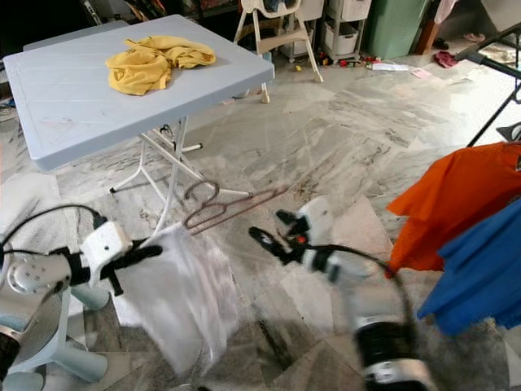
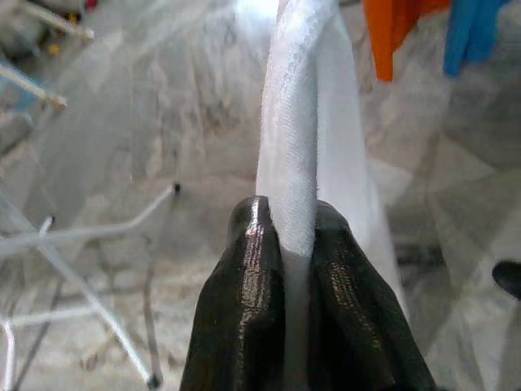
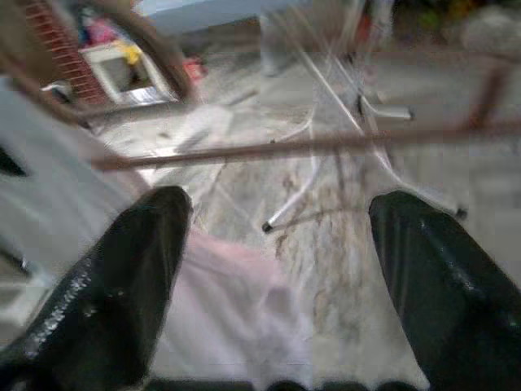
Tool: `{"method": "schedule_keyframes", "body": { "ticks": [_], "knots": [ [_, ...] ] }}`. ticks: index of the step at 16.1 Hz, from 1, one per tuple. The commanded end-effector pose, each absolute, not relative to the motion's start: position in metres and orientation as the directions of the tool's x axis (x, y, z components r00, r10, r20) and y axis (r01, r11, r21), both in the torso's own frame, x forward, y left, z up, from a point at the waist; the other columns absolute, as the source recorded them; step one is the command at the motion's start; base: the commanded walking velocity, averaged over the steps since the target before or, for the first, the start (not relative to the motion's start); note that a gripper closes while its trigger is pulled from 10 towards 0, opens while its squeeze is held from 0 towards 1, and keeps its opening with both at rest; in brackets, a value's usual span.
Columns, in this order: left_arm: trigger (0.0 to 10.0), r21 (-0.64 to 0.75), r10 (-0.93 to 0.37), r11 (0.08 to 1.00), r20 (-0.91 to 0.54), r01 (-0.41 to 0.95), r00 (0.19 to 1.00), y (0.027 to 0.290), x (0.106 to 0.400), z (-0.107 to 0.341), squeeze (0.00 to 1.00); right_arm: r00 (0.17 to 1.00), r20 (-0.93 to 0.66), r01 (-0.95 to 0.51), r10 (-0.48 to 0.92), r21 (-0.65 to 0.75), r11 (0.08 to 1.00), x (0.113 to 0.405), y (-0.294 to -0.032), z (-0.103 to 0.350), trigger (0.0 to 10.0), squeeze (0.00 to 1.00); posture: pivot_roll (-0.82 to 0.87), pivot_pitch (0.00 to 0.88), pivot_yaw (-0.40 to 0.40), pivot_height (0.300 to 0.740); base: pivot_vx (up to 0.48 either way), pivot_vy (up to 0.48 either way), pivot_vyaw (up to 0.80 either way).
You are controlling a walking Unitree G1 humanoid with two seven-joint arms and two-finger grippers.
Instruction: Hang hanger
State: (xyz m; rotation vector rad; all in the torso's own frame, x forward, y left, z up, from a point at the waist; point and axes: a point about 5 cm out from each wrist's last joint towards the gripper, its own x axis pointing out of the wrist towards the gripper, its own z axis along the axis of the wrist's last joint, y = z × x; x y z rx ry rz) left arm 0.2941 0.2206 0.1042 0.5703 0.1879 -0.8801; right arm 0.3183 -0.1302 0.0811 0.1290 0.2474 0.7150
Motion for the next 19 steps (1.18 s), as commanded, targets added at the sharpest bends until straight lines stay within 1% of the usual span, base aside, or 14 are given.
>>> {"method": "schedule_keyframes", "body": {
  "ticks": [1, 4, 5, 6, 7, 8, 9, 10, 12, 13, 14, 15, 16, 19],
  "knots": [
    [0.0, 0.408, -0.688, 0.498, -0.351, 0.765, 0.635, 0.221, 0.294, 0.115, 0.0, 0.759, -0.266, -0.549, 0.594, 0.226, 0.804, 0.319, -0.132, 0.069, 10.0, 0.0, -0.03, 0.041, 0.042, 0.74, 0.0, 0.0, 0.0],
    [0.0, 0.455, -0.696, 0.503, -0.292, 0.735, 0.656, 0.212, 0.297, 0.126, 0.0, 0.85, -0.267, -0.39, 0.455, 0.263, 0.883, 0.323, -0.125, 0.063, 10.0, 0.0, -0.01, 0.036, 0.036, 0.74, 0.0, 0.0, 0.0],
    [0.0, 0.471, -0.689, 0.526, -0.252, 0.708, 0.679, 0.21, 0.299, 0.133, 0.0, 0.886, -0.263, -0.28, 0.382, 0.353, 0.893, 0.327, -0.124, 0.063, 10.0, 0.0, -0.01, 0.036, 0.034, 0.74, 0.0, 0.0, 0.0],
    [0.0, 0.476, -0.687, 0.533, -0.239, 0.699, 0.687, 0.209, 0.299, 0.137, 0.0, 0.903, -0.271, -0.217, 0.334, 0.383, 0.898, 0.329, -0.126, 0.062, 10.0, 0.0, -0.01, 0.037, 0.031, 0.74, 0.0, 0.0, 0.0],
    [0.0, 0.477, -0.686, 0.542, -0.225, 0.692, 0.692, 0.208, 0.299, 0.141, 0.0, 0.919, -0.197, -0.172, 0.34, 0.576, 0.799, 0.332, -0.126, 0.062, 10.0, 0.0, 0.0, 0.035, 0.028, 0.74, 0.0, 0.0, 0.0],
    [0.0, 0.477, -0.686, 0.542, -0.224, 0.692, 0.692, 0.207, 0.299, 0.142, 0.0, 0.926, -0.162, -0.19, 0.34, 0.578, 0.794, 0.332, -0.127, 0.063, 10.0, 0.0, 0.0, 0.035, 0.028, 0.74, 0.0, 0.0, 0.0],
    [0.0, 0.477, -0.69, 0.536, -0.226, 0.696, 0.687, 0.206, 0.297, 0.142, 0.0, 0.932, -0.171, -0.201, 0.319, 0.489, 0.849, 0.331, -0.127, 0.062, 10.0, 0.0, 0.0, 0.035, 0.029, 0.74, 0.0, 0.0, 0.0],
    [0.0, 0.478, -0.691, 0.535, -0.226, 0.696, 0.686, 0.206, 0.297, 0.143, 0.0, 0.922, -0.195, -0.213, 0.334, 0.465, 0.859, 0.33, -0.125, 0.06, 10.0, 0.0, 0.0, 0.036, 0.03, 0.74, 0.0, 0.0, 0.0],
    [0.0, 0.477, -0.696, 0.535, -0.218, 0.697, 0.684, 0.203, 0.297, 0.145, 0.0, 0.895, -0.184, -0.274, 0.406, 0.489, 0.828, 0.328, -0.121, 0.059, 10.0, 0.0, 0.0, 0.035, 0.03, 0.74, 0.0, 0.0, 0.0],
    [0.0, 0.475, -0.706, 0.53, -0.212, 0.703, 0.675, 0.199, 0.297, 0.147, 0.0, 0.876, -0.186, -0.334, 0.446, 0.433, 0.837, 0.327, -0.118, 0.058, 10.0, 1.0, 0.0, 0.034, 0.03, 0.74, 0.0, 0.0, 0.0],
    [0.0, 0.475, -0.706, 0.53, -0.212, 0.703, 0.675, 0.199, 0.297, 0.147, 0.0, 0.876, -0.186, -0.334, 0.446, 0.433, 0.837, 0.327, -0.118, 0.058, 10.0, 1.0, 0.0, 0.034, 0.03, 0.74, 0.0, 0.0, 0.0],
    [0.0, 0.474, -0.74, 0.504, -0.193, 0.722, 0.644, 0.189, 0.295, 0.156, 0.0, 0.834, -0.246, -0.436, 0.494, 0.256, 0.863, 0.324, -0.116, 0.052, 10.0, 1.0, 0.0, 0.041, 0.029, 0.74, 0.0, 0.0, 0.0],
    [0.0, 0.473, -0.748, 0.499, -0.188, 0.726, 0.636, 0.186, 0.295, 0.159, 0.0, 0.823, -0.274, -0.443, 0.498, 0.24, 0.864, 0.323, -0.118, 0.048, 10.0, 1.0, 0.0, 0.042, 0.028, 0.74, 0.0, 0.0, 0.0],
    [0.0, 0.477, -0.794, 0.456, -0.162, 0.751, 0.586, 0.174, 0.287, 0.166, 0.0, 0.763, -0.271, -0.505, 0.587, 0.315, 0.803, 0.322, -0.11, 0.048, 10.0, 1.0, 0.0, 0.058, 0.03, 0.74, 0.0, 0.0, 0.0]
  ]
}}
